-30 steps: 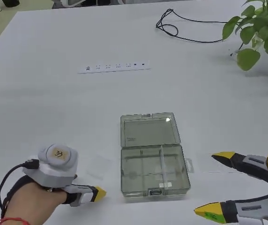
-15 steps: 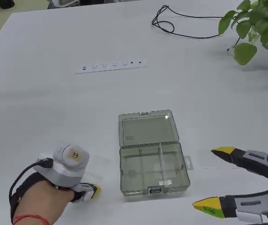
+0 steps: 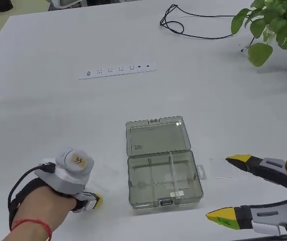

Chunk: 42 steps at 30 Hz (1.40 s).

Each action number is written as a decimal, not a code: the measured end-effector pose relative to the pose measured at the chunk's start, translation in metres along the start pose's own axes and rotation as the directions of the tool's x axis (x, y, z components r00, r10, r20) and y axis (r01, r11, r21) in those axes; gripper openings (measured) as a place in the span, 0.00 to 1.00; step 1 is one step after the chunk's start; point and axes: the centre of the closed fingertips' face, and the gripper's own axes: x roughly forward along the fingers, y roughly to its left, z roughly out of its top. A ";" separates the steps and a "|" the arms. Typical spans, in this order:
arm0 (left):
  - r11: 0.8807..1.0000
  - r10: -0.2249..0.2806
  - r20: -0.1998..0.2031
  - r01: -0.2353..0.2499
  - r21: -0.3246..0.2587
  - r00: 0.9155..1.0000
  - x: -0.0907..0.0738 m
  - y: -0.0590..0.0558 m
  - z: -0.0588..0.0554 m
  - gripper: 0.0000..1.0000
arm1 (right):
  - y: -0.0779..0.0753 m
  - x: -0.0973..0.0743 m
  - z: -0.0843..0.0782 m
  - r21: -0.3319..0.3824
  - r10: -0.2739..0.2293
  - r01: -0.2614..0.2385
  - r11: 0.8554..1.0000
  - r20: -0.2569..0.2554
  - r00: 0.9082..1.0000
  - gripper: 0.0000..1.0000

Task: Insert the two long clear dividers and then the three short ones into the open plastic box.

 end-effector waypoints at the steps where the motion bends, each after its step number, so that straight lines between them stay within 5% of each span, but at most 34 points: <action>1: 1.000 -0.004 -0.009 0.004 0.008 1.000 0.000 0.000 0.000 0.33 | 0.000 0.000 0.000 0.001 -0.001 0.001 1.000 0.001 1.000 0.83; 9: 0.999 -0.012 -0.078 0.015 0.047 0.997 0.001 -0.001 0.000 0.33 | 0.000 -0.002 -0.001 0.005 -0.014 0.014 1.000 0.007 1.000 0.82; 17: 0.998 -0.015 -0.102 0.021 0.054 0.995 0.002 -0.001 -0.001 0.32 | 0.002 -0.003 -0.004 0.009 -0.015 0.015 1.000 0.000 1.000 0.82; 42: 0.993 -0.088 0.015 0.089 -0.077 0.996 -0.001 -0.008 -0.002 0.30 | 0.007 0.000 -0.001 -0.015 -0.008 0.008 1.000 -0.039 0.999 0.83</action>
